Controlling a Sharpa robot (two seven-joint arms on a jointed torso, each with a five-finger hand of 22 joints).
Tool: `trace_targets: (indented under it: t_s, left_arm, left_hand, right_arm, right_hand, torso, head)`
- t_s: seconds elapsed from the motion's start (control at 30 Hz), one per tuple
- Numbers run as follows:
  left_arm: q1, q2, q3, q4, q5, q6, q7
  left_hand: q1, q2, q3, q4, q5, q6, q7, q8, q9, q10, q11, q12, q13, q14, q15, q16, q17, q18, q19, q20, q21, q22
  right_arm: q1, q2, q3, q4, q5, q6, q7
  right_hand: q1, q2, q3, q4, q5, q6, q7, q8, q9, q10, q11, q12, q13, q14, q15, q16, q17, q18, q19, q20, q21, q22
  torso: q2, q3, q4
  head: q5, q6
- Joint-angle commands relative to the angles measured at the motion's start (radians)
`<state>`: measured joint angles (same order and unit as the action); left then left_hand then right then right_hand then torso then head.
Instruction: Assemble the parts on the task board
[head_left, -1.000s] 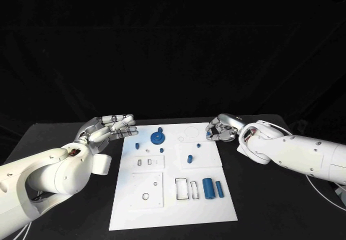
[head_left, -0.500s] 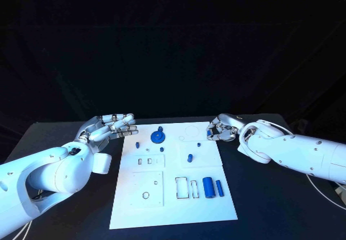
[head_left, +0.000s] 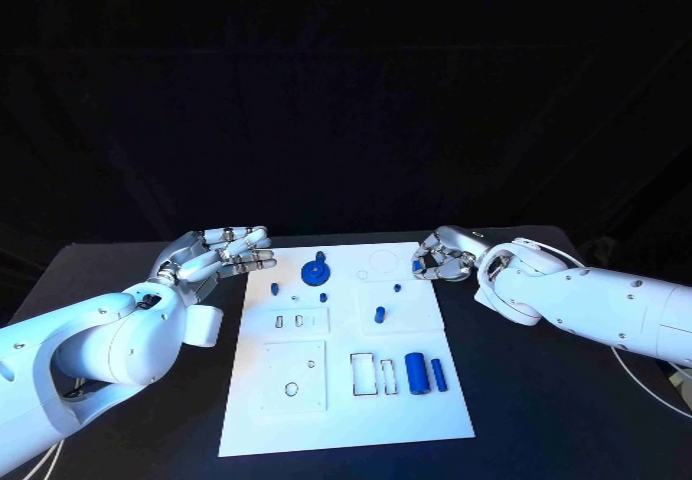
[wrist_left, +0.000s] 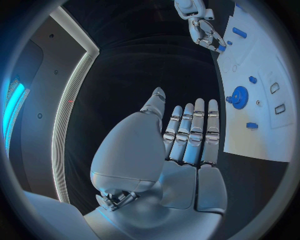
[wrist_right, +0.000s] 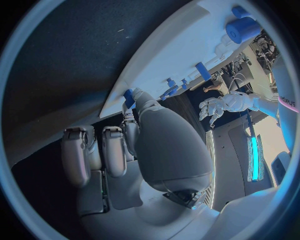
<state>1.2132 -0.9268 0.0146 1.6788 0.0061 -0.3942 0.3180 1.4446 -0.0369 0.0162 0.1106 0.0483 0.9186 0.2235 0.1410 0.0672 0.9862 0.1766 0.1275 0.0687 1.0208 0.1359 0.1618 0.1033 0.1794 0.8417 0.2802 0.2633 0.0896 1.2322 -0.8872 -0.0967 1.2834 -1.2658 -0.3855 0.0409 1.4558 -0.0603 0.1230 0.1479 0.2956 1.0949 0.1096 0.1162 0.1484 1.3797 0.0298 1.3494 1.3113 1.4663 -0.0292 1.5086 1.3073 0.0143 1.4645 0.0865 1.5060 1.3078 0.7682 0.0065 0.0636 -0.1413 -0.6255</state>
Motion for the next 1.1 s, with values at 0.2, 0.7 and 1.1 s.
trace_targets:
  t_s: [0.2,0.7,1.1]
  left_arm:
    - [0.001,0.001,0.001,0.001,-0.004,0.015,0.003]
    - [0.001,0.005,0.000,-0.008,-0.004,0.018,0.002]
    - [0.000,0.023,-0.001,-0.028,-0.004,0.015,0.006]
  left_hand:
    - [0.003,0.009,-0.001,-0.007,0.003,-0.005,-0.001,-0.005,-0.001,-0.005,0.002,-0.002,-0.001,0.000,0.006,-0.004,0.001,0.005,0.004,0.000,-0.004,-0.002]
    - [0.003,0.010,-0.002,-0.007,0.003,-0.005,0.000,-0.006,-0.001,-0.006,0.003,-0.003,-0.001,0.000,0.006,-0.006,0.001,0.005,0.005,0.000,-0.004,-0.002]
    - [0.003,0.010,-0.002,-0.008,0.003,-0.005,0.000,-0.006,-0.001,-0.006,0.003,-0.003,-0.001,0.000,0.006,-0.006,0.001,0.005,0.005,0.000,-0.004,-0.002]
  right_arm:
    - [0.000,0.000,0.001,0.014,0.014,-0.075,-0.046]
    - [0.037,-0.023,0.007,0.213,-0.031,-0.090,-0.156]
    - [0.048,0.074,0.005,0.336,-0.188,-0.050,-0.250]
  right_hand:
    - [0.030,0.053,0.063,-0.024,-0.032,0.042,-0.018,0.037,0.020,0.021,-0.015,0.014,0.038,0.080,-0.019,0.007,0.162,0.003,0.063,-0.021,0.011,0.217]
    - [-0.001,0.035,0.080,-0.024,-0.041,0.034,-0.018,0.048,0.028,0.024,-0.016,0.012,0.037,0.081,-0.021,0.008,0.164,0.001,0.069,-0.025,0.017,0.224]
    - [-0.026,0.027,0.087,-0.015,-0.030,0.027,-0.017,0.050,0.030,0.027,-0.015,0.013,0.040,0.081,-0.021,0.008,0.165,-0.002,0.075,-0.025,0.025,0.230]
  torso:
    - [-0.001,-0.0003,0.0012]
    - [-0.005,-0.0048,0.0026]
    - [-0.020,-0.0156,0.0186]
  head:
    - [0.002,-0.004]
    - [0.024,-0.009]
    - [0.035,-0.030]
